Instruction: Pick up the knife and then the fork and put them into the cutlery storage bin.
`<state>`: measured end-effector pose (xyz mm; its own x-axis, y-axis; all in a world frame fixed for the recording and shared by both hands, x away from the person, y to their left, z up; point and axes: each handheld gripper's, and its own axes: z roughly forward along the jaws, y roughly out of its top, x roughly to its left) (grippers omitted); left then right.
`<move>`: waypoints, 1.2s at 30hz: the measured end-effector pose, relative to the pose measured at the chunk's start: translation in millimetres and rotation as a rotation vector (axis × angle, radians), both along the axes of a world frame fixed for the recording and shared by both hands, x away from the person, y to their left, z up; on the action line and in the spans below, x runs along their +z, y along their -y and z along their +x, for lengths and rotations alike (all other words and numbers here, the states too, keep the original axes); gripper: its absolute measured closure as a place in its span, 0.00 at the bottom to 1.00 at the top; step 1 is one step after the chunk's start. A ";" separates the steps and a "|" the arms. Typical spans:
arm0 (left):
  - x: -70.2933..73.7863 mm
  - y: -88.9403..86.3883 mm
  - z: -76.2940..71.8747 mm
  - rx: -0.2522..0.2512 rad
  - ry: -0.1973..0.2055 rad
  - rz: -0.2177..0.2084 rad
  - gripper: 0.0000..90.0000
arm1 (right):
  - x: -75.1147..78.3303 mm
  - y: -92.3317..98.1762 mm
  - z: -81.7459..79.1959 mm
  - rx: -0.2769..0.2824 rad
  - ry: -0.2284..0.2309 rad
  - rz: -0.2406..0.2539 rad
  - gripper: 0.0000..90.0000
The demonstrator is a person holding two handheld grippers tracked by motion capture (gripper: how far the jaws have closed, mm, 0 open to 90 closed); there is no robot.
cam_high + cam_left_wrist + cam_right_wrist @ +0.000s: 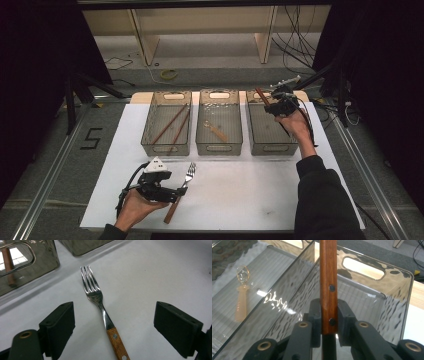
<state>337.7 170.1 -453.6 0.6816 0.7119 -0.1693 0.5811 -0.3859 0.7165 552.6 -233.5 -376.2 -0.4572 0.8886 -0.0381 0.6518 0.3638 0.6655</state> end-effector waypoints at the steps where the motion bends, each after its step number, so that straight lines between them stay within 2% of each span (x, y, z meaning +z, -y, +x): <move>1: -0.1 0.0 0.1 0.003 -0.001 -0.002 0.19 | -1.1 -0.5 0.5 0.001 0.001 -0.001 0.86; 10: 1.3 -0.7 -0.2 0.004 -0.003 0.003 0.19 | -11.8 -7.2 6.1 -0.010 -0.022 -0.020 0.85; 11: 1.5 -1.0 0.0 0.003 -0.002 0.004 0.19 | -12.8 -8.1 6.9 -0.012 -0.023 -0.025 0.81; 13: 1.8 -1.3 0.0 0.003 -0.003 0.003 0.19 | -14.0 -10.0 8.5 -0.022 -0.034 -0.011 0.65; 15: 1.9 -1.4 0.0 0.005 -0.005 0.005 0.19 | -13.9 -12.3 8.3 -0.016 -0.031 -0.015 0.61; 21: 0.1 -0.3 0.6 0.004 -0.018 0.021 0.19 | -6.1 -10.2 1.7 -0.016 -0.012 0.028 0.50; 28: -1.4 0.1 1.5 0.011 -0.041 0.035 0.19 | 6.3 -9.1 -19.2 0.033 0.029 0.067 0.42; 31: 0.1 -0.7 1.2 0.016 -0.039 0.040 0.19 | 7.3 -10.5 -34.7 0.076 0.041 0.077 0.44; 33: 0.6 -1.4 1.8 0.025 -0.043 0.037 0.19 | 6.2 -11.8 -45.8 0.100 0.046 0.070 0.42; 36: 0.6 -1.5 1.9 0.032 -0.052 0.045 0.20 | 6.2 -12.7 -62.1 0.131 0.056 0.090 0.39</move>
<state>339.6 171.6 -453.0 0.6496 0.7408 -0.1712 0.6293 -0.3976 0.6678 490.5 -220.7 -370.0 -0.5686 0.8226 0.0100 0.5635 0.3806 0.7333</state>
